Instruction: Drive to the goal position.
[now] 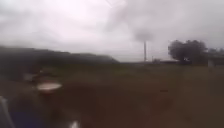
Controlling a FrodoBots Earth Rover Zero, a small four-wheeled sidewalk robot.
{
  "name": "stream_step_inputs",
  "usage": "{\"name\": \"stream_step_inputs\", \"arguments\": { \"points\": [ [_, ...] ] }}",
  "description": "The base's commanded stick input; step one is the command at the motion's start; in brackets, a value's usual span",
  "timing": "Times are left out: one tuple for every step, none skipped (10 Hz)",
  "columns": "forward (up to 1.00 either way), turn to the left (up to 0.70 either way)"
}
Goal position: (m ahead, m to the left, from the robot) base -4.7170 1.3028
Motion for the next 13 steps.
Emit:
{"name": "stream_step_inputs", "arguments": {
  "points": [
    [0.00, 0.70],
    [0.00, 0.70],
    [0.00, 0.70],
    [0.00, 0.70],
    [0.00, 0.70],
    [0.00, 0.70],
    [0.00, 0.70],
    [0.00, 0.70],
    [0.00, 0.70],
    [0.00, 0.70],
    [0.00, 0.70],
    [0.00, 0.70],
    [0.00, 0.70]
  ]
}}
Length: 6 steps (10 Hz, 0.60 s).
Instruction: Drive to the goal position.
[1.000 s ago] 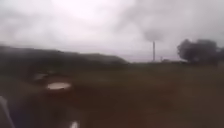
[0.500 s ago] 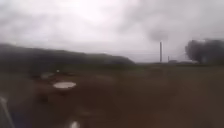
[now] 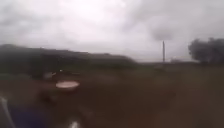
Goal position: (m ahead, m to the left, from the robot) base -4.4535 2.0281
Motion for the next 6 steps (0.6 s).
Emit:
{"name": "stream_step_inputs", "arguments": {
  "points": [
    [0.00, 0.70],
    [0.00, 0.70],
    [0.00, 0.70],
    [0.00, 0.70],
    [0.00, 0.70],
    [0.00, 0.70]
  ]
}}
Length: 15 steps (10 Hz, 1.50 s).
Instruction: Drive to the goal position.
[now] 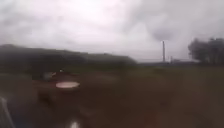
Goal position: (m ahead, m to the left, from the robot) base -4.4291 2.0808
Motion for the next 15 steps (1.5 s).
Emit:
{"name": "stream_step_inputs", "arguments": {
  "points": [
    [0.00, 0.70],
    [0.00, 0.70],
    [0.00, 0.70],
    [0.00, 0.70],
    [0.00, 0.70],
    [-0.03, 0.65],
    [-0.25, 0.31],
    [-0.47, 0.00],
    [-0.70, 0.00],
    [-0.70, 0.00],
    [-0.70, 0.00],
    [-0.70, 0.00],
    [-0.70, 0.00],
    [-0.70, 0.00],
    [-0.70, 0.00]
  ]
}}
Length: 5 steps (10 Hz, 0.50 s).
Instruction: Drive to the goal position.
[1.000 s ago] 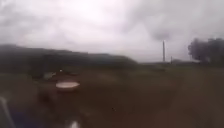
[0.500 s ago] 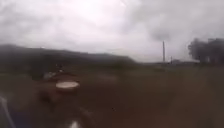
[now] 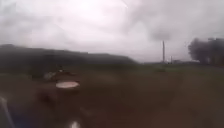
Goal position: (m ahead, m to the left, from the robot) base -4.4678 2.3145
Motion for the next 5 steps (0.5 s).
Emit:
{"name": "stream_step_inputs", "arguments": {
  "points": [
    [-0.70, 0.00],
    [-0.70, 0.00],
    [-0.70, 0.00],
    [-0.70, 0.00],
    [-0.70, 0.00]
  ]
}}
